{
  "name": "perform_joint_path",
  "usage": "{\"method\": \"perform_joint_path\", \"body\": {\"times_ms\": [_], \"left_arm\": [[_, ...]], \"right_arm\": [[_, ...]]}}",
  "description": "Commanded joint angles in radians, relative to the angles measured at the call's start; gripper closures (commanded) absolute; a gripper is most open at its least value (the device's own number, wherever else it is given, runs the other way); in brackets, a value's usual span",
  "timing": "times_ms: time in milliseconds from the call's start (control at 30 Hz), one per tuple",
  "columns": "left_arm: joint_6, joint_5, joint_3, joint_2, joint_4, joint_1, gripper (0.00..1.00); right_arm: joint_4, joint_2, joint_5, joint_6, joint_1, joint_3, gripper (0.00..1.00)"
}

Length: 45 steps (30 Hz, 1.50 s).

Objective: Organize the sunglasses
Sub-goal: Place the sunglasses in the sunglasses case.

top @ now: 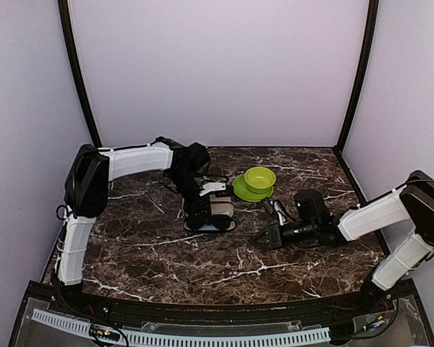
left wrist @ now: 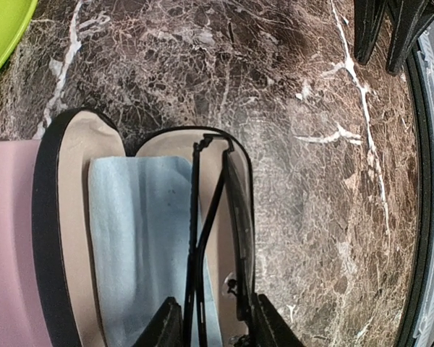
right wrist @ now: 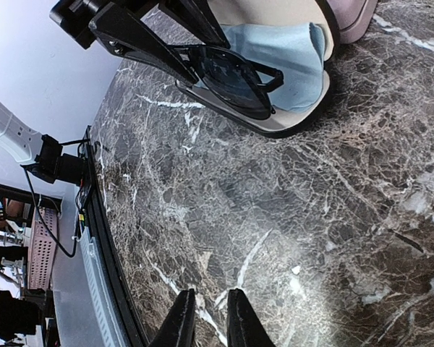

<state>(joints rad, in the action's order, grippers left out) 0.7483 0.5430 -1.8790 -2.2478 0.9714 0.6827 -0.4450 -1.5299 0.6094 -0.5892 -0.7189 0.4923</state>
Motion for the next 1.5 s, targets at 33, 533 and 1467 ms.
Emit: {"method": "perform_joint_path", "body": {"times_ms": [33,533,1467], "left_arm": [[-0.013,0.017,0.009,0.006,0.005,0.001,0.65],[-0.038,-0.015,0.031,0.008,-0.049,0.018,0.59],[-0.068,-0.116,0.079,0.115,-0.118,0.029,0.42]], "right_arm": [[-0.050,-0.009,0.009,-0.004,0.004,-0.015,0.83],[-0.063,-0.012,0.009,-0.004,0.005,-0.022,0.83],[-0.083,-0.029,0.009,-0.004,0.004,-0.018,0.83]]}}
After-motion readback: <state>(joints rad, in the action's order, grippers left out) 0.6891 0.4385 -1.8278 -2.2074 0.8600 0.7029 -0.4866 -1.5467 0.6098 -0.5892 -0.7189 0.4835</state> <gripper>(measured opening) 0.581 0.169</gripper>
